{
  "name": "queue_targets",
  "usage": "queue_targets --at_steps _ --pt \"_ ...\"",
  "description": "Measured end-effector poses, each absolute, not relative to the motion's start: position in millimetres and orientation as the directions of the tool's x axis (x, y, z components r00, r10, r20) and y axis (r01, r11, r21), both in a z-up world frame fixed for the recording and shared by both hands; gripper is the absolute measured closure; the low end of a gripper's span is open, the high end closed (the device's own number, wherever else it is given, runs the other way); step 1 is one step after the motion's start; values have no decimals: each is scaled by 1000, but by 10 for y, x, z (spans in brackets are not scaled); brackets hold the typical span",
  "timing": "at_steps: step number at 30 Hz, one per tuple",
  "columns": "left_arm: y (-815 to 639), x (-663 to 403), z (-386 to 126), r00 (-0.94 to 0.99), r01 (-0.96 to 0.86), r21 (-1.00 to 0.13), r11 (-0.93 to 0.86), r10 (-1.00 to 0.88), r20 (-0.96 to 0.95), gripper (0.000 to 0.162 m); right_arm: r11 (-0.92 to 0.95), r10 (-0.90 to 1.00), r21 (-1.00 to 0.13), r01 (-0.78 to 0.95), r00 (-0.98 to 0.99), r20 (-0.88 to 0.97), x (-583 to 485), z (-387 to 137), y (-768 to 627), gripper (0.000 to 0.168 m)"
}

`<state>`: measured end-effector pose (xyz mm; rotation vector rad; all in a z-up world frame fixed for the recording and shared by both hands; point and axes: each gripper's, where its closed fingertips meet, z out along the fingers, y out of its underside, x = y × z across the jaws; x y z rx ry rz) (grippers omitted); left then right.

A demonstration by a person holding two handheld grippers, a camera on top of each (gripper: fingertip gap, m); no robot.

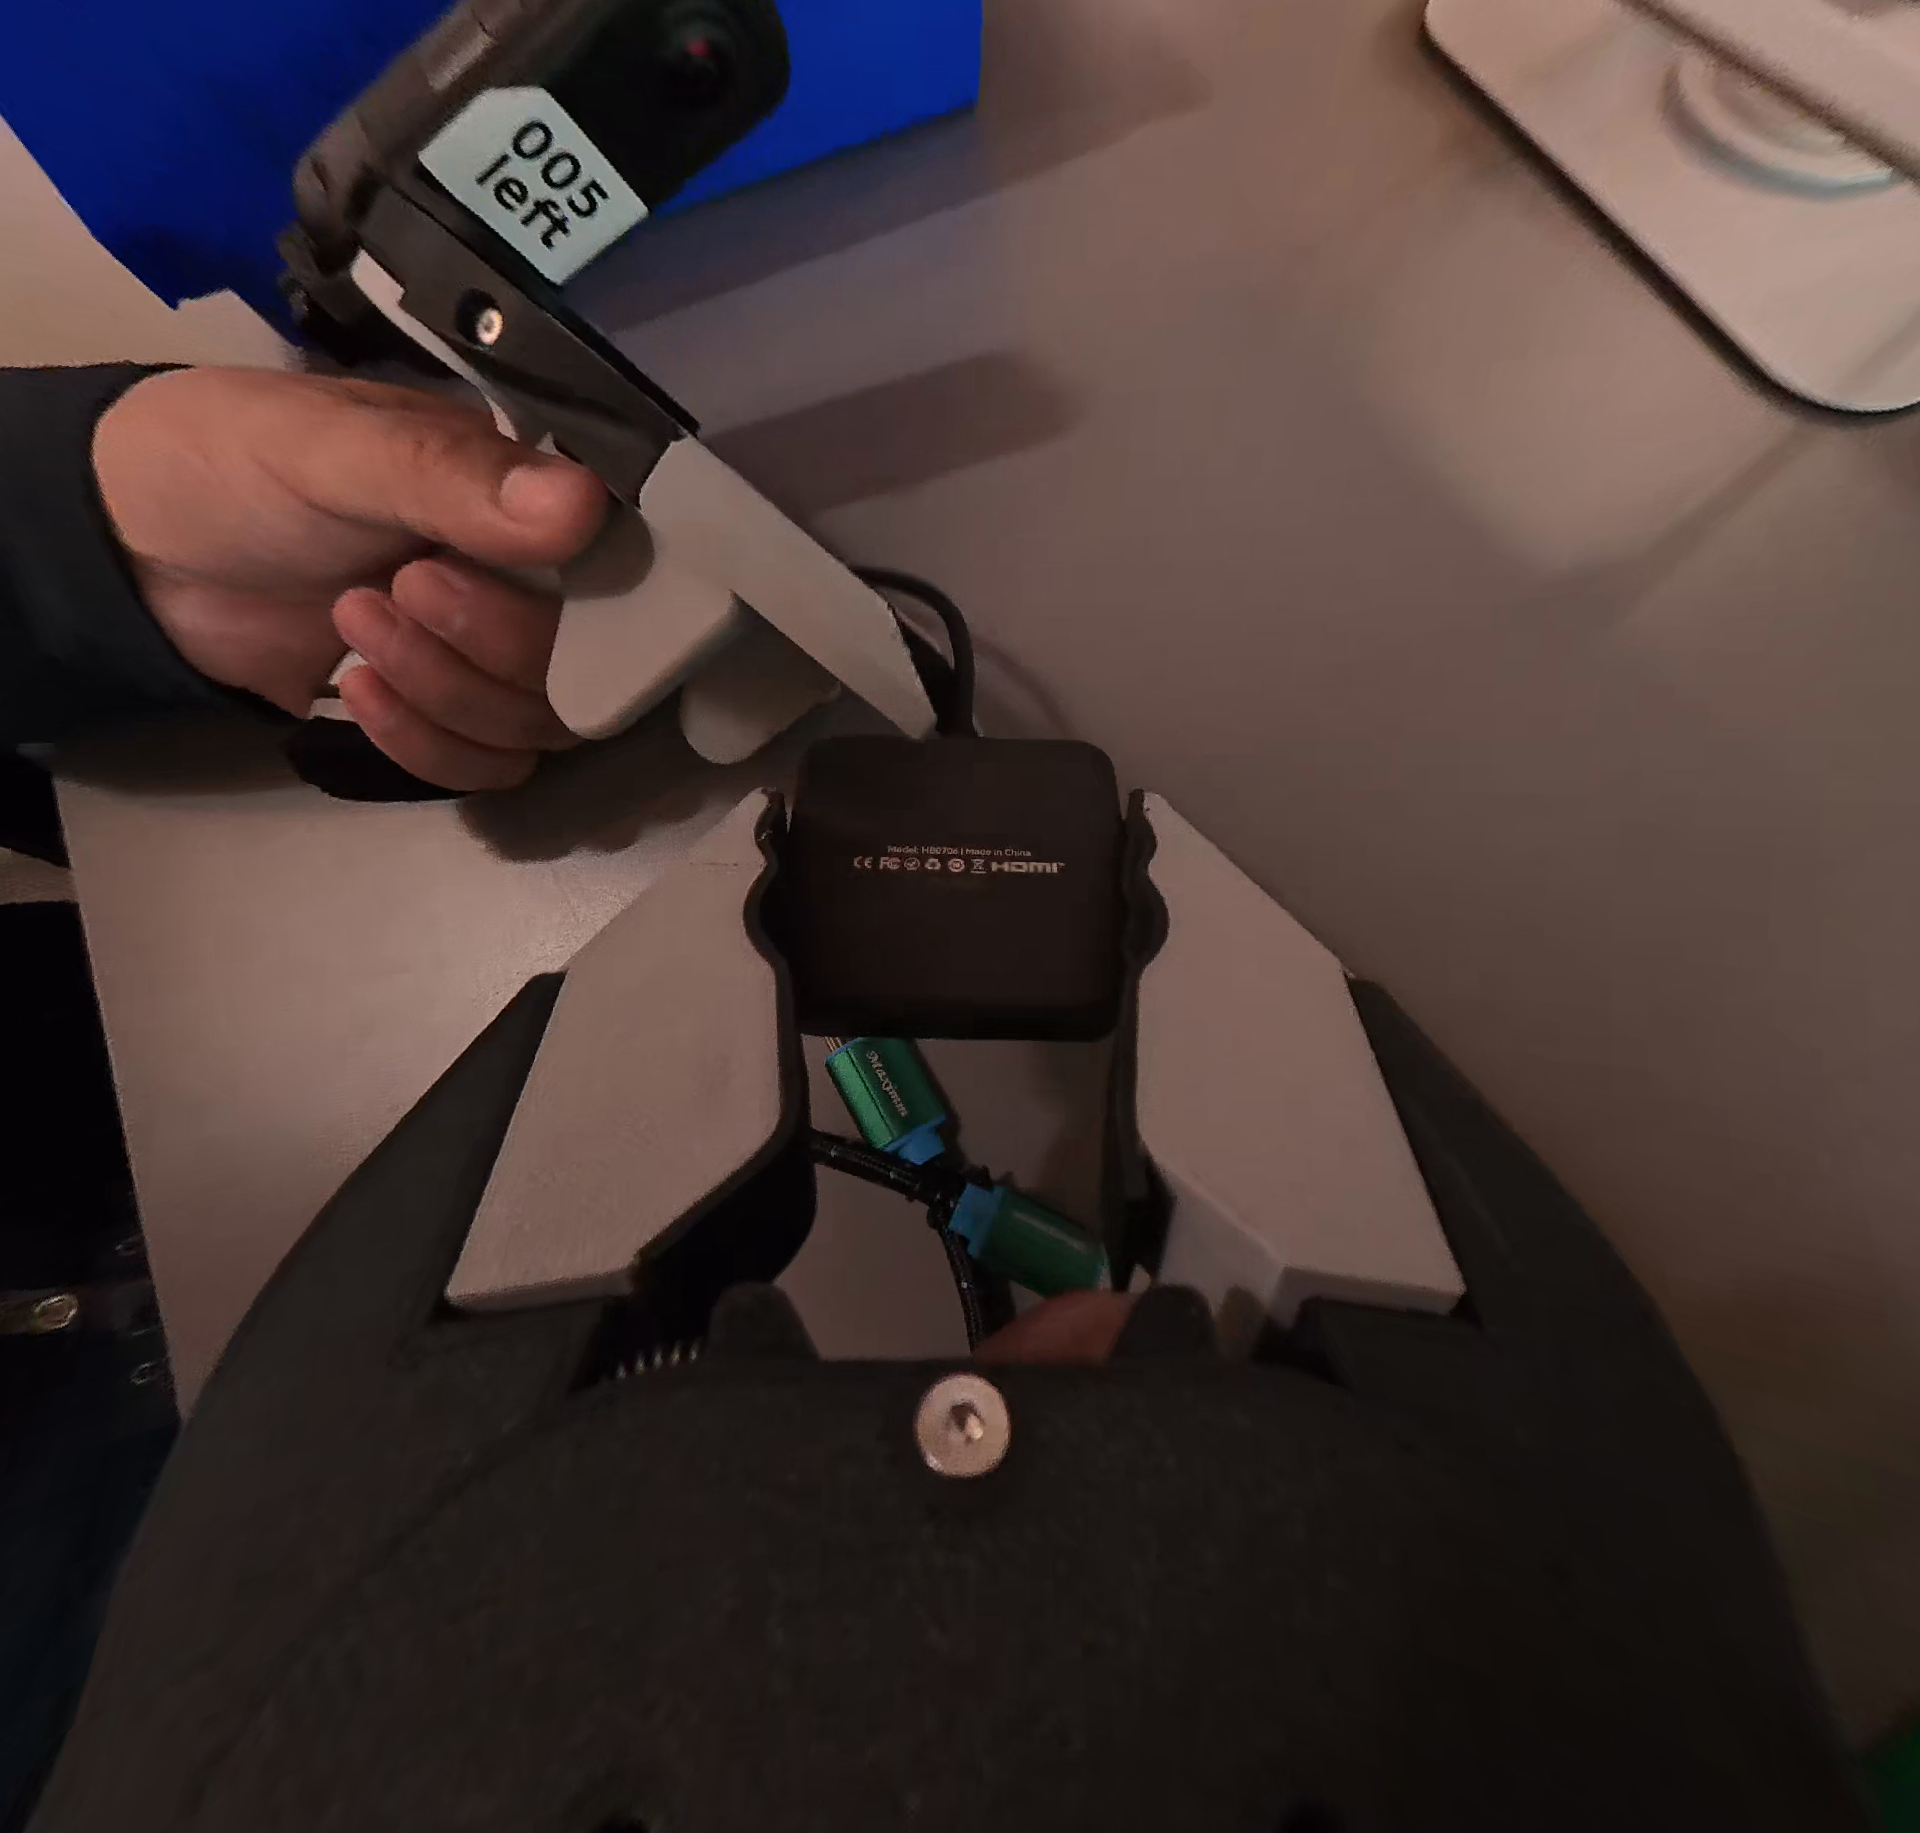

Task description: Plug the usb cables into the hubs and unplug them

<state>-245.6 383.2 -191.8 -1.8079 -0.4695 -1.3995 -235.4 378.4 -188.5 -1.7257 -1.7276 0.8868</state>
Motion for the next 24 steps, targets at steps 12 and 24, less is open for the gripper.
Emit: queue_targets --at_steps 12,24 --pt "3882 -2240 -1931 272 698 -304 -648 -153 950 113 -186 978 -793 580 35 -204 -2354 -2019 3835 109" --pt "3934 -2351 -1852 408 689 -454 -564 -216 887 151 -196 978 -803 563 57 -199 -2245 -1965 3855 128"
